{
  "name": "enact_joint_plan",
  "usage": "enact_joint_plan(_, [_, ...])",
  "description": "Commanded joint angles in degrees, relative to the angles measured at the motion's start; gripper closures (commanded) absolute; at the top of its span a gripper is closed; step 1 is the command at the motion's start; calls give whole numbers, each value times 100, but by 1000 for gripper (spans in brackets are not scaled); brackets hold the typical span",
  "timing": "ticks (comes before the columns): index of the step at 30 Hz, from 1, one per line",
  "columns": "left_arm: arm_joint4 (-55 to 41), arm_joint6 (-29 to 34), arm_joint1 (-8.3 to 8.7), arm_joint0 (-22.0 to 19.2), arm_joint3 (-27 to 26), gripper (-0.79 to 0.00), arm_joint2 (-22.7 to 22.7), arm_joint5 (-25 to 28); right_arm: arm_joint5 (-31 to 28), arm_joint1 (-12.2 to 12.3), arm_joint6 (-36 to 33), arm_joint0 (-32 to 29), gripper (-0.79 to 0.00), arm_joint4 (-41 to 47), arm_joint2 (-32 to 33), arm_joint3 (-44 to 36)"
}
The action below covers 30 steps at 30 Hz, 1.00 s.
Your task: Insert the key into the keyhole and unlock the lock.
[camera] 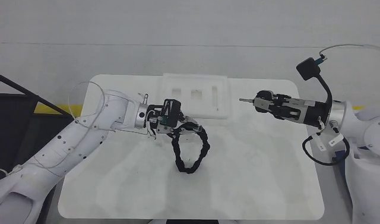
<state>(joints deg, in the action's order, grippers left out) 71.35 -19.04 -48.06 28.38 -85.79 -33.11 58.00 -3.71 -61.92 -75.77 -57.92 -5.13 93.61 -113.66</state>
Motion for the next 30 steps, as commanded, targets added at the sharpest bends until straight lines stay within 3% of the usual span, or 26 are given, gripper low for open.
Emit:
enact_joint_plan(1, [-258, 76, 70, -149, -116, 0, 2, 0, 0, 0, 0, 0, 0, 0, 0, 0])
enact_joint_plan(9, [-1374, 469, 275, -630, -417, 0, 70, 0, 0, 0, 0, 0, 0, 0, 0, 0])
enact_joint_plan(15, [-1673, 724, 335, -943, -455, 0, 140, 0, 0, 0, 0, 0, 0, 0, 0, 0])
enact_joint_plan(24, [-926, 407, 190, -1307, -324, 0, 346, 0, 0, 2, 74, -37, 0, 54, -46, -66])
enact_joint_plan(30, [-593, 55, 17, -1337, -170, 0, 482, 0, 645, 71, -482, 237, 0, 505, -214, -476])
